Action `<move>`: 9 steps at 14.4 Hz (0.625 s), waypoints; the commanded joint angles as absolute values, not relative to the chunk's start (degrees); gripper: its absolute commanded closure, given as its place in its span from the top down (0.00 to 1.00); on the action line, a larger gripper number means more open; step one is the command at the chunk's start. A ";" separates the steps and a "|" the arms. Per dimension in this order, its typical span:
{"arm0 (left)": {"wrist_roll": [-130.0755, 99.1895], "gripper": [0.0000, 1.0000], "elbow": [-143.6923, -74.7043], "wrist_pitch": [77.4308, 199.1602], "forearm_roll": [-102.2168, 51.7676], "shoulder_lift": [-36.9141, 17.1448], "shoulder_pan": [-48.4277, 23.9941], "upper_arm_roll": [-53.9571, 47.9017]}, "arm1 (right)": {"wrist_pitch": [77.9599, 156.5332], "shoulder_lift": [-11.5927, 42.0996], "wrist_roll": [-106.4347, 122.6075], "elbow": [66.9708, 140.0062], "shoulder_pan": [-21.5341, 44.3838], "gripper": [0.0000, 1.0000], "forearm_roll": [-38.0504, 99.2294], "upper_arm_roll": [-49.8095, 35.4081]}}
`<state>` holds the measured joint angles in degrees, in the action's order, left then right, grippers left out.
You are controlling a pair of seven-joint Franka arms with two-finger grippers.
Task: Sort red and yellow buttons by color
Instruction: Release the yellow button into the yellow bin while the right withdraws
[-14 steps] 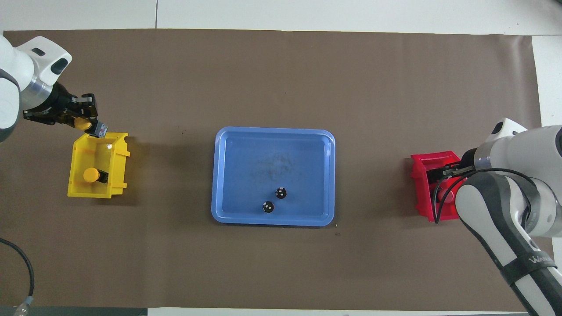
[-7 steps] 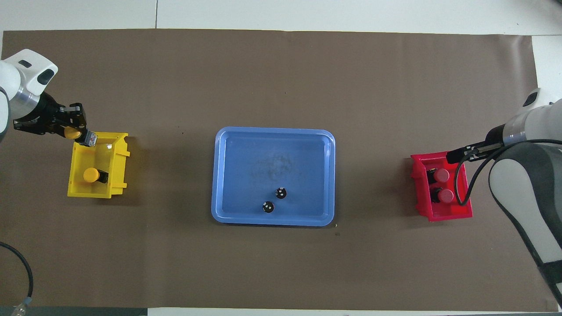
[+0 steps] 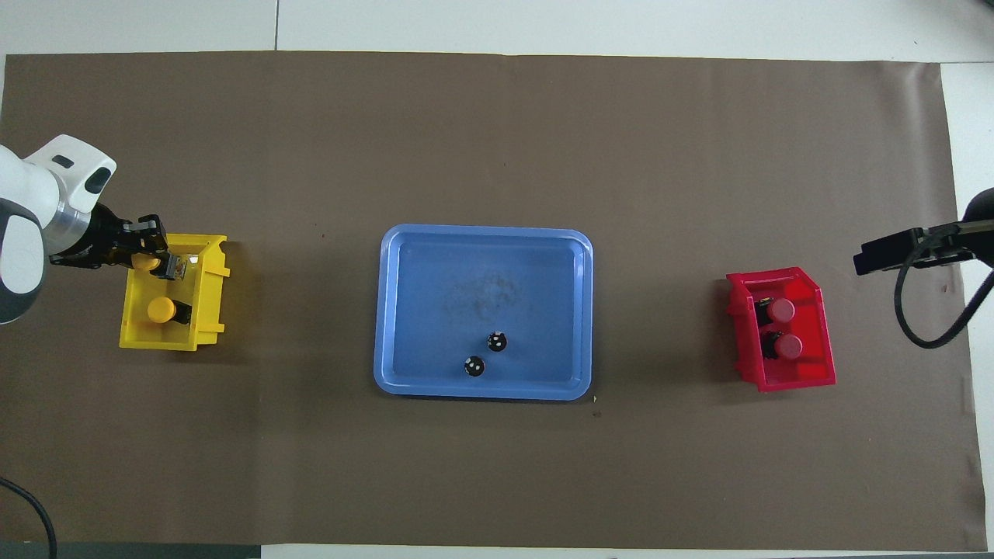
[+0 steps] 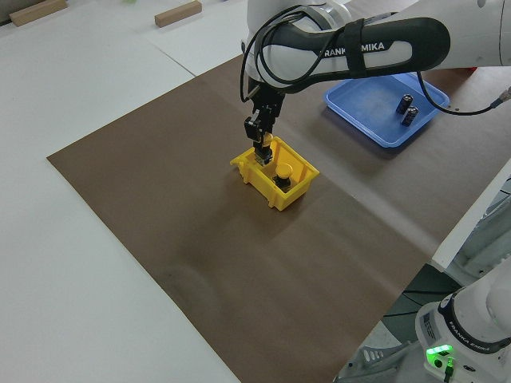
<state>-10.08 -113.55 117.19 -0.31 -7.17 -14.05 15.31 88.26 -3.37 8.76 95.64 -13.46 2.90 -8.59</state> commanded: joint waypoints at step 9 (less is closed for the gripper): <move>-10.90 0.02 -121.11 128.58 -0.88 -7.29 -14.94 16.00 | 84.55 0.88 8.09 87.89 -8.70 1.00 -1.41 1.14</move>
